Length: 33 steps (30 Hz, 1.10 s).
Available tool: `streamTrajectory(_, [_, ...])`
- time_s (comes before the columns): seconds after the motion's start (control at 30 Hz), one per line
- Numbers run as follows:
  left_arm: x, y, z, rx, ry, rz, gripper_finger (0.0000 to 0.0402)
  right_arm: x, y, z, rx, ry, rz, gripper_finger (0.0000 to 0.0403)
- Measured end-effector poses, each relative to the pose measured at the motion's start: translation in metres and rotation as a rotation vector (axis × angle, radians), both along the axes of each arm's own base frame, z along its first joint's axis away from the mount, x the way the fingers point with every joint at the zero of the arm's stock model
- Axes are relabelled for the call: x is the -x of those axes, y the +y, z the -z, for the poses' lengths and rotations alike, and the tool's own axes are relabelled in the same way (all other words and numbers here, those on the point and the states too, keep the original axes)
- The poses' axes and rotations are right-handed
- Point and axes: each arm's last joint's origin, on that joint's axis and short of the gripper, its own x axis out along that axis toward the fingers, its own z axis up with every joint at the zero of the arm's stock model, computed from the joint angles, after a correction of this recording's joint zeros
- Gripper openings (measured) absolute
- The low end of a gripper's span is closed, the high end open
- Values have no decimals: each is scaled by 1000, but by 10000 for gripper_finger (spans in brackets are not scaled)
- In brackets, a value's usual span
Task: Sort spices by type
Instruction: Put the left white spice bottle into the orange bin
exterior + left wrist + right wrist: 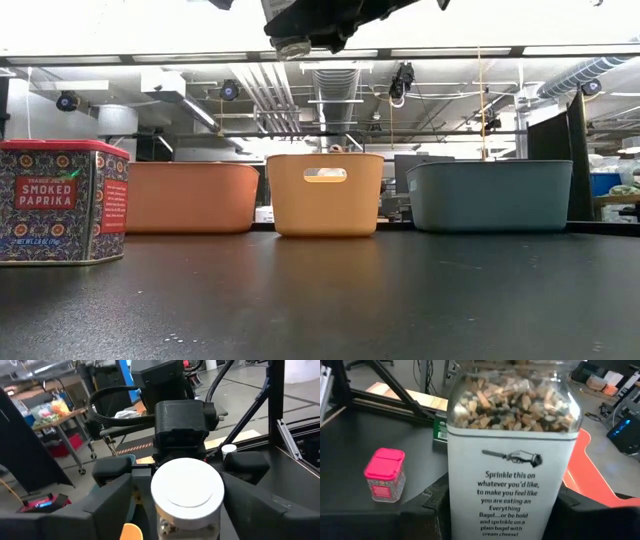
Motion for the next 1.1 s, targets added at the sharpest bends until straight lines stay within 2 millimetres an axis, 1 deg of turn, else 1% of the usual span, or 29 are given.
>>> streamTrajectory(0.13, [8, 1, -4, -27, -1, -6, 303, 10, 1, -2, -4, 15, -9, 188])
streamTrajectory(0.27, [17, 1, -6, 2, 11, 28, 308, 20, 8, 8, -11, 2, -38, 188])
streamTrajectory(0.37, [20, 0, 10, 51, 31, 64, 309, 27, 17, 20, -1, -78, -43, 188])
streamTrajectory(0.43, [20, -1, 27, 88, 11, 65, 309, 32, 25, 28, 32, -133, -11, 188])
streamTrajectory(0.5, [20, -2, 41, 123, -54, 70, 309, 35, 32, 32, 60, -180, 14, 188])
streamTrajectory(0.6, [19, -4, 57, 135, -154, 86, 309, 36, 38, 35, 78, -200, 8, 188])
streamTrajectory(0.7, [15, -4, 68, 139, -194, 95, 309, 36, 38, 34, 78, -207, 12, 188])
streamTrajectory(0.8, [6, -7, 73, 138, -219, 164, 310, 34, 37, 31, 92, -216, 14, 188])
streamTrajectory(0.87, [-2, -9, 77, 136, -199, 177, 310, 31, 38, 30, 100, -222, -3, 188])
streamTrajectory(1.0, [-24, -11, 78, 114, -164, 180, 310, 24, 40, 34, 119, -205, -20, 188])
streamTrajectory(1.1, [-37, -14, 78, 85, -155, 220, 310, 21, 42, 36, 131, -199, -26, 188])
